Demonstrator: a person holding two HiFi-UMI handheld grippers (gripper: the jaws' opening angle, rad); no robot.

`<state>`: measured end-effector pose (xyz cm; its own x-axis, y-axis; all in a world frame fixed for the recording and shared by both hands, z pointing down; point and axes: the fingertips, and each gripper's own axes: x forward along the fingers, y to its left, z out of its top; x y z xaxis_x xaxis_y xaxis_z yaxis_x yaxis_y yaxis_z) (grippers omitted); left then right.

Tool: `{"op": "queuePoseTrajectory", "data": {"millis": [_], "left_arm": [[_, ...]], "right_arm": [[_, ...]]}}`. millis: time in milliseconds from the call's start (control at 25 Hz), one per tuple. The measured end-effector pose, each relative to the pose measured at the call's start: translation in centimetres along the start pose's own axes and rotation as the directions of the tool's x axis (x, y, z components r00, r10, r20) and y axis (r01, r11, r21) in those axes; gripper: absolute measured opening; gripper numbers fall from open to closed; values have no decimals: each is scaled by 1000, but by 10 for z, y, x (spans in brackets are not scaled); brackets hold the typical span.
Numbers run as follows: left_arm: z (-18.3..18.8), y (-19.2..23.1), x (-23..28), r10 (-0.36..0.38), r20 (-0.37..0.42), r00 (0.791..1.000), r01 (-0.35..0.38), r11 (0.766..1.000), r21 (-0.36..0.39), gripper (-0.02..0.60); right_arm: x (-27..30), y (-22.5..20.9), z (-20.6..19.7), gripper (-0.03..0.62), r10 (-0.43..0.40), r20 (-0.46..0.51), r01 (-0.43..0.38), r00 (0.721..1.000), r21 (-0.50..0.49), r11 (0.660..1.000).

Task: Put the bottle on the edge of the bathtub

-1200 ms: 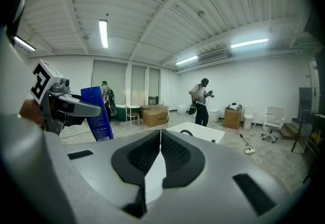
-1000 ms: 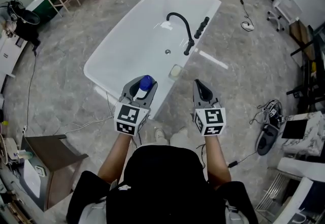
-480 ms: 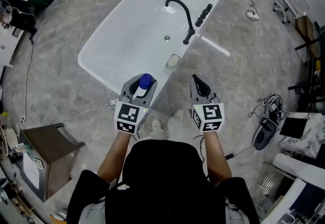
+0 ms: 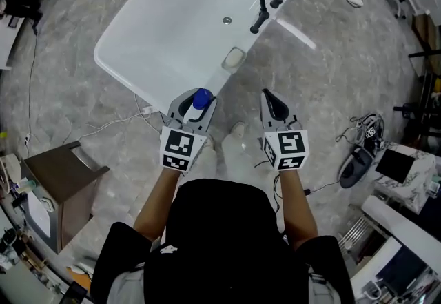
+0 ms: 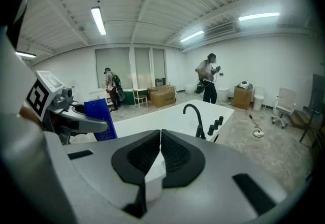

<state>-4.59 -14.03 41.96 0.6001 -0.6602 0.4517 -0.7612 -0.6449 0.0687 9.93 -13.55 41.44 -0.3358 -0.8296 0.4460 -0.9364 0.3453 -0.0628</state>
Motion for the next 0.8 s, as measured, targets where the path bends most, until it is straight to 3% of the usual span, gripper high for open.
{"op": "queuePoseTrajectory", "data": {"millis": [800], "left_arm": [[-136, 3, 73, 19, -187, 982, -28, 999, -43, 163]], "right_arm": [[74, -3, -106, 25, 122, -184, -125, 975, -9, 992]]}}
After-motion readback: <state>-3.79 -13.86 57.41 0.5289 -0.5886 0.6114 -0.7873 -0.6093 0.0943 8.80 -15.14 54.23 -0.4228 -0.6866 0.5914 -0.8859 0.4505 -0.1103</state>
